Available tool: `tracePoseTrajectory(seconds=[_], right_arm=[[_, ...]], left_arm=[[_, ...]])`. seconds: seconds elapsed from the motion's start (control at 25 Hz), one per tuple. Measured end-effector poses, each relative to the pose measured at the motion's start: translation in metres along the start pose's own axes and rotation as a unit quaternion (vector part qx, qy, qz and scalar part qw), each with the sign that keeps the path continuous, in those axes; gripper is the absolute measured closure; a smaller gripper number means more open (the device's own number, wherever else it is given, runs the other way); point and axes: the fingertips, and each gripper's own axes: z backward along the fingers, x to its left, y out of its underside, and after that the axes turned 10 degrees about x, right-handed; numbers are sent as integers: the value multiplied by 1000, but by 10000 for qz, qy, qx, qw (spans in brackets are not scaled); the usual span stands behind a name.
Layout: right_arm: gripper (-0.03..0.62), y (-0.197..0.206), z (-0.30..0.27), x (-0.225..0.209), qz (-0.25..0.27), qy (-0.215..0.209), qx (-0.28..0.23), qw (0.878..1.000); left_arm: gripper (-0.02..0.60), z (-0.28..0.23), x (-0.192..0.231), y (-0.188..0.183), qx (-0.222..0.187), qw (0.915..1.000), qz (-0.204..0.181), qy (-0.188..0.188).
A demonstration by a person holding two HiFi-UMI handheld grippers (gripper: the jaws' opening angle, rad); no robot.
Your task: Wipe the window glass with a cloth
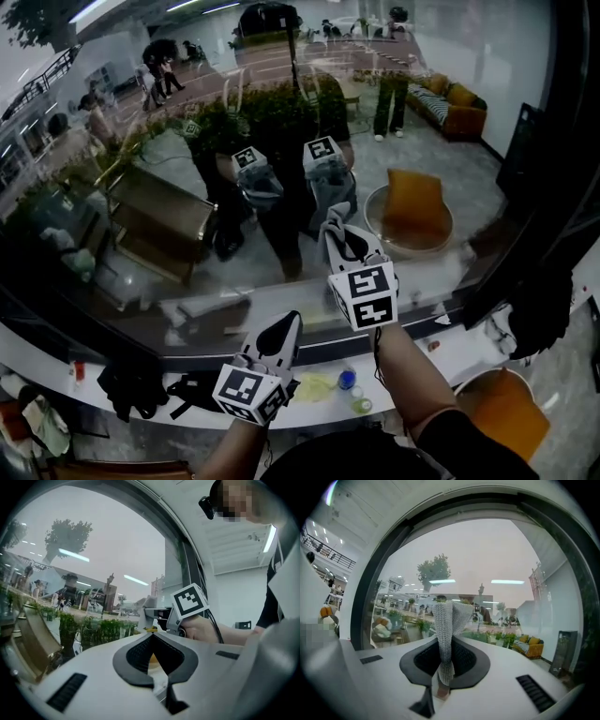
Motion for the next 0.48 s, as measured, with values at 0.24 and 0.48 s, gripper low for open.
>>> tracePoseTrajectory(seconds=[0.24,0.48], right_arm=[[542,18,18,-57,-58,189,65,9998],[542,35,41,-118,-182,350,92,9992]], left_arm=[[575,-39,-35,-5,52,9998,-6,201],[575,-80,-78,-7,156,9990,-112,411]])
